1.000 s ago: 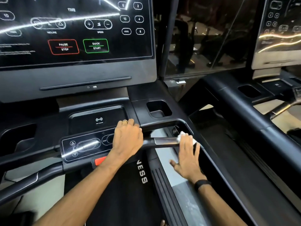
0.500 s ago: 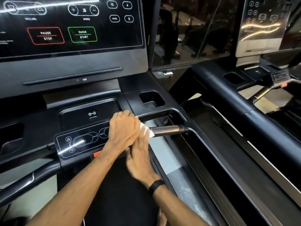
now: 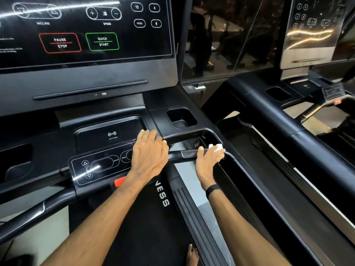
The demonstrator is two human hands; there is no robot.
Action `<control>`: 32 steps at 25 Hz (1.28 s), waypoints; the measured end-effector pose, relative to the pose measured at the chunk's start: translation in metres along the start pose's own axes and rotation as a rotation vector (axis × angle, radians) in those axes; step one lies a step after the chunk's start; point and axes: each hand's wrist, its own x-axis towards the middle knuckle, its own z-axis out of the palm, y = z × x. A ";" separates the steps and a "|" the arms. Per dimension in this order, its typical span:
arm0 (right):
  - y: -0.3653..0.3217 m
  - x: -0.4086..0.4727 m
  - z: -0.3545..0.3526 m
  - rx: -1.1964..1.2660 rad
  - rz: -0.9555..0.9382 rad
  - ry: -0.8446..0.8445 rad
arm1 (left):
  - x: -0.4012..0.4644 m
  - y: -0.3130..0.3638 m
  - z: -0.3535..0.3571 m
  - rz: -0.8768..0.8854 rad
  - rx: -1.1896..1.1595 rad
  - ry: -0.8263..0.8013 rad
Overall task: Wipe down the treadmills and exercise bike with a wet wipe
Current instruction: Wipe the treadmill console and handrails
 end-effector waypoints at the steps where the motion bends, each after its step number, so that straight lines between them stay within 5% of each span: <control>1: 0.001 -0.002 0.003 -0.003 -0.005 0.010 | 0.001 0.001 0.000 -0.007 -0.008 -0.010; 9: 0.018 -0.035 0.004 -0.434 -0.569 -0.128 | 0.000 0.001 -0.001 -0.020 -0.014 -0.042; 13: 0.019 0.022 -0.047 -0.732 -0.491 -0.029 | 0.000 0.003 -0.003 -0.037 -0.008 -0.044; 17: -0.015 0.054 -0.042 -0.929 -0.281 -0.200 | 0.000 0.003 -0.005 -0.061 -0.025 -0.046; 21: -0.041 0.007 0.013 -0.907 -0.476 -0.364 | 0.002 0.003 -0.005 -0.084 -0.049 -0.038; 27: -0.012 -0.045 0.023 -0.757 -0.919 -0.337 | 0.006 0.004 -0.008 -0.086 -0.066 -0.062; 30: 0.020 -0.016 -0.011 -0.767 -0.948 -0.284 | 0.005 0.002 -0.009 -0.076 -0.056 -0.090; 32: 0.043 0.011 -0.036 -0.862 -0.802 -0.158 | 0.006 0.002 -0.009 -0.086 -0.054 -0.113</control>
